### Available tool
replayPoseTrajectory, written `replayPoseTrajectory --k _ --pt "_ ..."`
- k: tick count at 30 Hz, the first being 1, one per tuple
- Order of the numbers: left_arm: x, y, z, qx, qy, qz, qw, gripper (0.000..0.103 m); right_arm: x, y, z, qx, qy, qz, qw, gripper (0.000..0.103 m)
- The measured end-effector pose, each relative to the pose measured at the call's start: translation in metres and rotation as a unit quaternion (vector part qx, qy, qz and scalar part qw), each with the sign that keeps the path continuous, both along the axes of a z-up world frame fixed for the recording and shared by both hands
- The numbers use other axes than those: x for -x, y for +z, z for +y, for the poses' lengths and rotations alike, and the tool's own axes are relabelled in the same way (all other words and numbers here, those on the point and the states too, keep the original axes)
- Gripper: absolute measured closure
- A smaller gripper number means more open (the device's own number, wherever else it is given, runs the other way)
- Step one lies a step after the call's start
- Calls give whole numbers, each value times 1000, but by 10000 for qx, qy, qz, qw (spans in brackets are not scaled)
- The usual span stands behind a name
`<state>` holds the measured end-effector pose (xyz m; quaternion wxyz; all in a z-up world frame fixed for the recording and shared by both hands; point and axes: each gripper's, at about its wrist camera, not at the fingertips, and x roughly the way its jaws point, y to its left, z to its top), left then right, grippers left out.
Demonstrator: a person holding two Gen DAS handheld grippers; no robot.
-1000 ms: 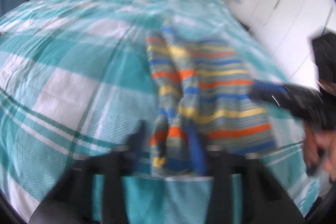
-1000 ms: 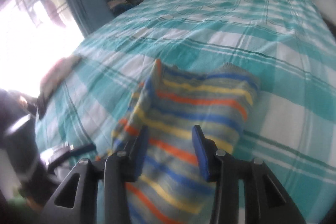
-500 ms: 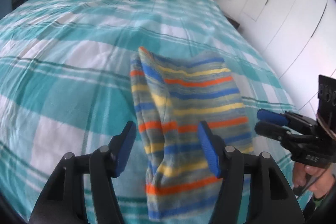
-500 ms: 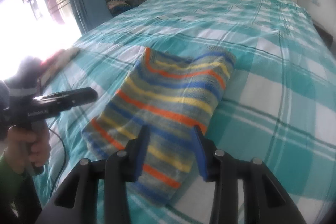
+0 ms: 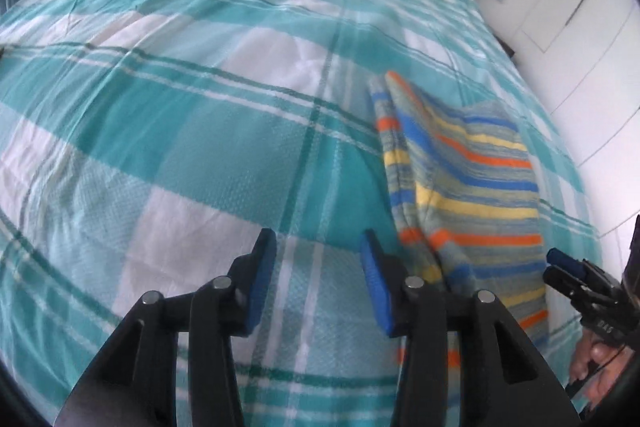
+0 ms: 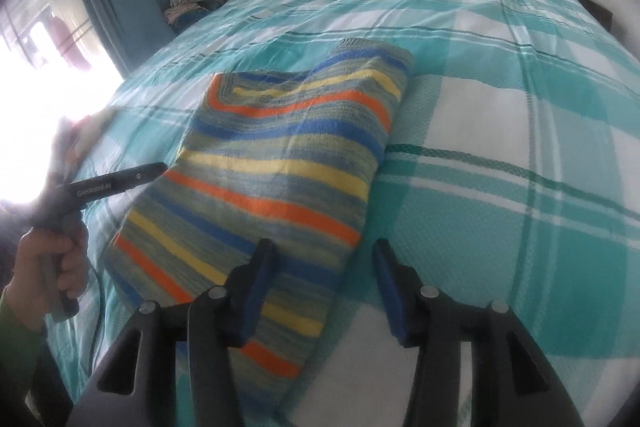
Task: Fold small clothes
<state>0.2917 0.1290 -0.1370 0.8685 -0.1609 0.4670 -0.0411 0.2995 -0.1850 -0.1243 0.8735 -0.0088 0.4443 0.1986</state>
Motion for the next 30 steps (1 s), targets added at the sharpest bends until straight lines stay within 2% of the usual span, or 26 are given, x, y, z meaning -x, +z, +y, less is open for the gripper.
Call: replayPoseTrajectory --k 2,4,6,7,9,10,13,14,15,16,18,19,21,23,24,25,26,27,29,30 --pt "20 10 -5 175 -176 -218 9995 32 21 13 5 128 130 -179 9997 54" --pt "39 17 -17 295 -413 -431 9978 22 41 19 11 29 338 -287 9990 54" --pt "49 16 -31 261 -651 -431 9966 21 57 18 21 -43 506 -338 9981 54" --pt "51 10 -38 99 -708 -333 9969 21 60 12 27 -49 578 -272 9979 54" --pt "43 -7 -46 -502 -637 135 9966 27 60 -11 34 162 599 65 9981 54" --pt "41 -14 -44 -533 -637 329 9960 27 59 -22 35 293 566 257 9976 54" --pt "44 -3 -24 -194 -482 194 9985 27 63 -11 24 33 476 269 9985 52" --pt "43 5 -18 -25 -440 49 9990 22 63 -3 18 -102 428 272 9987 47" --pt "39 10 -14 198 -474 -85 9986 14 61 6 10 -258 369 213 9988 32" --pt "32 13 -12 454 -562 -174 9972 11 57 14 2 -429 269 89 9987 18" --pt "12 11 -14 917 -807 -178 9924 8 41 26 -12 -658 19 -105 9978 16" --pt "-1 7 -18 977 -916 -70 9910 8 26 28 -17 -794 -69 -77 9968 15" --pt "-26 -6 -30 717 -975 215 9924 9 -3 23 -22 -1106 -201 124 9936 16" --pt "-40 -14 -43 508 -1041 307 9928 10 -35 7 -25 -1527 -345 502 9864 16" --pt "-43 -15 -50 423 -1092 222 9929 15 -48 -1 -24 -1682 -400 665 9827 19" --pt "-44 -15 -57 364 -1186 112 9922 24 -58 -14 -18 -1852 -415 842 9782 28" --pt "-45 -16 -65 351 -1332 93 9904 56 -64 -24 -12 -1976 -333 987 9747 35" --pt "-48 -21 -71 386 -1447 212 9885 79 -67 -34 1 -1872 -245 1053 9764 43" --pt "-52 -24 -73 399 -1302 245 9904 84 -60 -33 20 -1210 -260 624 9903 53" --pt "-51 -21 -72 460 -1257 214 9908 86 -56 -29 25 -1095 -295 461 9925 63"
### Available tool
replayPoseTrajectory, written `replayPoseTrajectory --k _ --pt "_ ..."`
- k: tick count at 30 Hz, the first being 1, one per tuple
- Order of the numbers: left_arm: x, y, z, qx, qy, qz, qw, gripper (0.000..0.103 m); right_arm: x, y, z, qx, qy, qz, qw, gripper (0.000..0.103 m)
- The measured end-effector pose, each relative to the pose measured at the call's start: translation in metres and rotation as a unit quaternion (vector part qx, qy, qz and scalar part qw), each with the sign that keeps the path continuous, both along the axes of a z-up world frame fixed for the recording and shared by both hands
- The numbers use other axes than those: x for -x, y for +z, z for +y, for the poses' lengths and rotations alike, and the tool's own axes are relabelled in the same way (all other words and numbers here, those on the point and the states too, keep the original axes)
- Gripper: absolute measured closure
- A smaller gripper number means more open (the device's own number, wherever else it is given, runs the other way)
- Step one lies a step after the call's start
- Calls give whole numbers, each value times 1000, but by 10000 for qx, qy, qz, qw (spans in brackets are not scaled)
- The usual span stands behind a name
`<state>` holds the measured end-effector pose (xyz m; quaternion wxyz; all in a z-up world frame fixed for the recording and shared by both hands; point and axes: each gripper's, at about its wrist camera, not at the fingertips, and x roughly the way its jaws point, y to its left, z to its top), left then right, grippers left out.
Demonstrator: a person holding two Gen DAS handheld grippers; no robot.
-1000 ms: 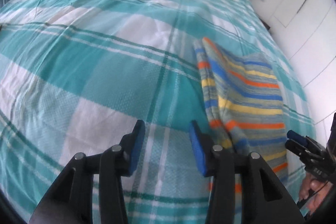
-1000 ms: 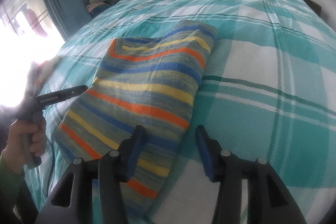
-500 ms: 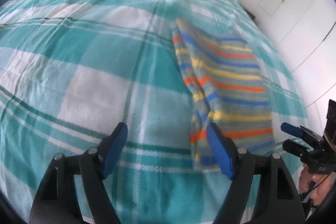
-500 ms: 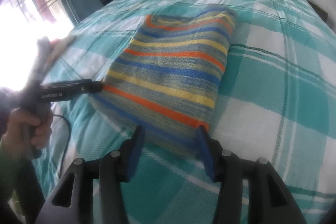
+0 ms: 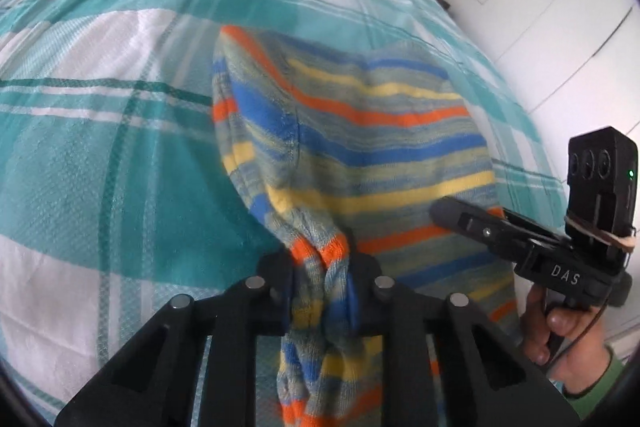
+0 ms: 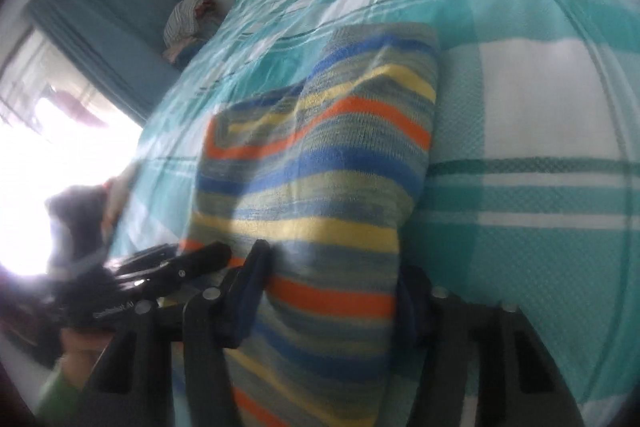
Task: Fold small clothes
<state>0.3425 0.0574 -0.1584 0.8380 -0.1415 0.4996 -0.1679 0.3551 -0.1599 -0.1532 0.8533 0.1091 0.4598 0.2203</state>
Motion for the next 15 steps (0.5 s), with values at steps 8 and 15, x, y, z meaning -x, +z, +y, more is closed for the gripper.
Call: replayPoseTrajectory --k 8,15 --pt "41 81 16 254 -254 -870 9956 87 47 76 10 -242 192 -875 9957 74" --pt "51 48 3 -1033 33 -346 9940 35 53 72 0 187 4 -355 9992 29"
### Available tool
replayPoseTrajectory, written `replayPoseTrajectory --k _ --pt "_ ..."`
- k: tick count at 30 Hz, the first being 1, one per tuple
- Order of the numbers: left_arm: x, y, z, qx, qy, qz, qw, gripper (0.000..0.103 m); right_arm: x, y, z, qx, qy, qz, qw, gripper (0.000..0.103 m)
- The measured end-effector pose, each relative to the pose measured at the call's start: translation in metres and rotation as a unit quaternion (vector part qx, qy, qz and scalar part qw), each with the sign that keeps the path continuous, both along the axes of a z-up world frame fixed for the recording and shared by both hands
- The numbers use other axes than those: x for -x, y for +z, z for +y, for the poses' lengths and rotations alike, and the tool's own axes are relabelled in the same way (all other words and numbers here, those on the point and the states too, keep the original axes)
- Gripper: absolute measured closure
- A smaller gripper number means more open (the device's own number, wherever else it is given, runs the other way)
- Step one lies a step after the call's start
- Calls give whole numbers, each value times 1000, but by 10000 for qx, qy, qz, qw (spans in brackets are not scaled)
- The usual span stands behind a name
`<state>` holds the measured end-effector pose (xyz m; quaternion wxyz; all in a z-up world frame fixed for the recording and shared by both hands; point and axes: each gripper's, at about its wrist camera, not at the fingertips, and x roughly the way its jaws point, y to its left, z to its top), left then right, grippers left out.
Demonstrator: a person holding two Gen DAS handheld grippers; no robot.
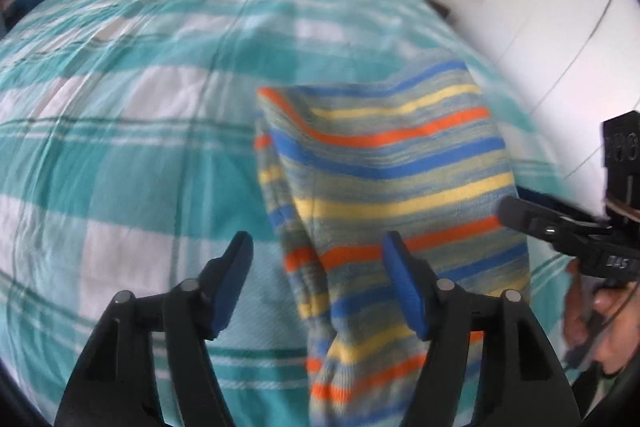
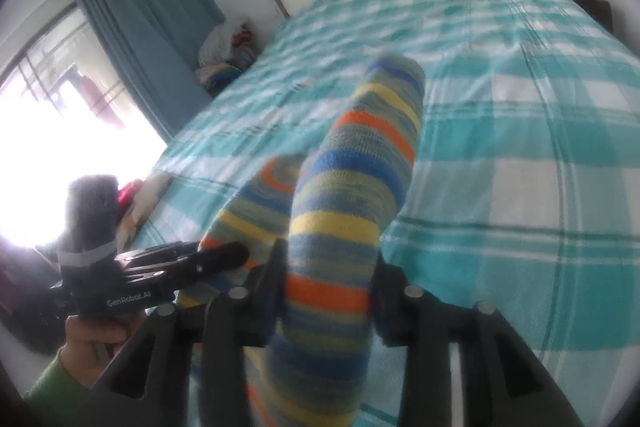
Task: Fold small clothes
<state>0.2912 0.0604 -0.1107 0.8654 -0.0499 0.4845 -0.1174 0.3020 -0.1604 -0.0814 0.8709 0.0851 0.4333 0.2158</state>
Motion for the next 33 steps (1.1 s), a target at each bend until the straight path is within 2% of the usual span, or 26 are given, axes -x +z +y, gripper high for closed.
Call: replayPoseTrajectory --k 1,4,5,6,7,10,12,15,17,19,23,29,33 --pt "9 -7 0 -261 85 10 9996 35 6 -13 -8 420 -197 169 9988 14" --pt "51 1 1 -700 247 -448 9962 28 43 -26 -31 958 -395 98 9946 14" --pt "68 11 -1 -862 303 -686 9935 18 56 -25 -36 1033 -435 43 9937 14" --pt "82 22 -4 -1030 372 -930 9896 8 73 -20 -40 1084 -468 -41 9930 14" --pt "97 35 -9 -1191 442 -1211 9845 5 87 -14 -41 1106 -468 -134 9927 14" --pt "136 78 -25 -1599 574 -1890 9672 2 126 16 -40 1156 -405 -544 9910 11" --pt "160 101 -32 -1554 620 -2097 9634 1 150 36 -37 1107 -327 -811 9900 8" --pt "186 125 -35 -1357 807 -2139 9640 1 187 70 -30 973 -215 -1187 9879 2" --pt "204 130 -38 -1504 1124 -2278 9554 0 205 82 -26 987 -178 -1387 9852 2" --pt "218 131 -41 -1625 1381 -2201 9519 1 220 90 -19 1059 -163 -1464 9834 1" --pt "232 123 -40 -1447 1409 -1658 9652 1 246 92 -6 1351 -220 -1455 9798 1" --pt "251 113 -39 -1431 1491 -1354 9690 1 272 84 5 1436 -311 -1124 9827 1" --pt "258 115 -40 -1430 1474 -1354 9693 1 281 82 12 1510 -360 -1001 9828 1"
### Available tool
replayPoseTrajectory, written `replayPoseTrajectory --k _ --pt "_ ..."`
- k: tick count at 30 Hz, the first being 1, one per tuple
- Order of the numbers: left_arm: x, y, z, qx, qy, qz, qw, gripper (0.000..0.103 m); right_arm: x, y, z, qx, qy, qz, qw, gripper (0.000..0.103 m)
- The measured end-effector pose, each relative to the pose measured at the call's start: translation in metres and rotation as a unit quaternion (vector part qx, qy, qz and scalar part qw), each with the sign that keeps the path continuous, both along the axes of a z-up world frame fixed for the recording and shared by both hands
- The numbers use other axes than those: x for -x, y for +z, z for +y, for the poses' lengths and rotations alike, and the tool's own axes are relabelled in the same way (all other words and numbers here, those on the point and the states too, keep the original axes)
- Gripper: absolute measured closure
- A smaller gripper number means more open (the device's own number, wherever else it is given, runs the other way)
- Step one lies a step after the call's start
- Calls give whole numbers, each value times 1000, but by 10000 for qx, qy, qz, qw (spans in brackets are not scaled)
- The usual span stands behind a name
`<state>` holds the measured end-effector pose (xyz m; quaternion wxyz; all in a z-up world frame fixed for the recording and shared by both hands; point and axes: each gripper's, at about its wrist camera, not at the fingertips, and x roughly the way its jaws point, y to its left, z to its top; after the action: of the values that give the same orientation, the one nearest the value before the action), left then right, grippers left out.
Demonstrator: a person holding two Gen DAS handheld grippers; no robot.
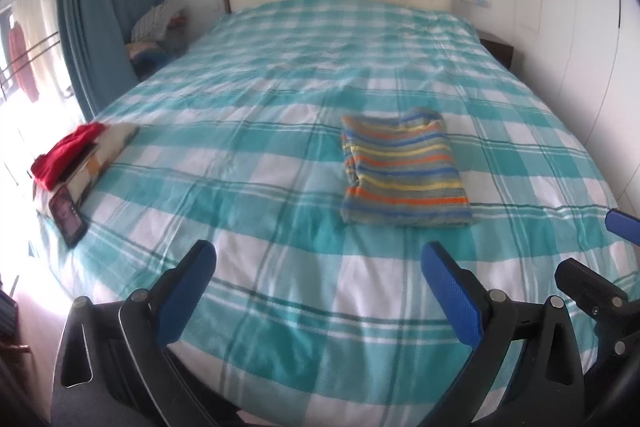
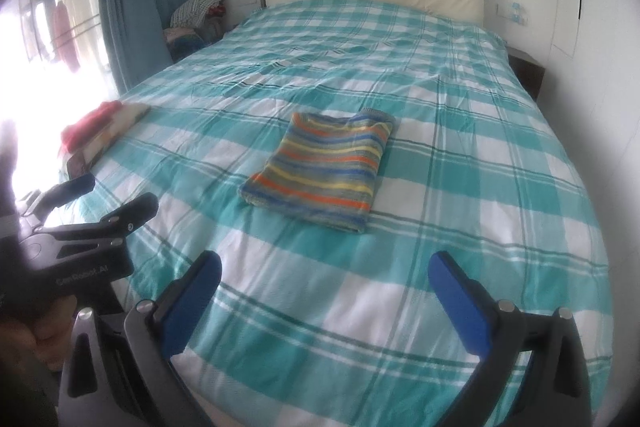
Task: Fold small clothes
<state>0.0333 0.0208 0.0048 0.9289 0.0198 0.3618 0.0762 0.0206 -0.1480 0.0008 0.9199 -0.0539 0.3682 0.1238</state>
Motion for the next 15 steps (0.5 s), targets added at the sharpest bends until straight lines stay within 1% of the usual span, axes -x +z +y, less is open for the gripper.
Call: replayPoseTrajectory --k 3,9,15 --pt "2 2 0 -91 26 -30 10000 1 5 4 5 44 -19 -41 10000 1" --pt "2 3 2 -112 55 -35 9999 1 8 12 11 162 -92 -159 9997 1" --pt "2 -1 6 36 10 51 10000 0 7 10 9 147 -172 -131 9997 1"
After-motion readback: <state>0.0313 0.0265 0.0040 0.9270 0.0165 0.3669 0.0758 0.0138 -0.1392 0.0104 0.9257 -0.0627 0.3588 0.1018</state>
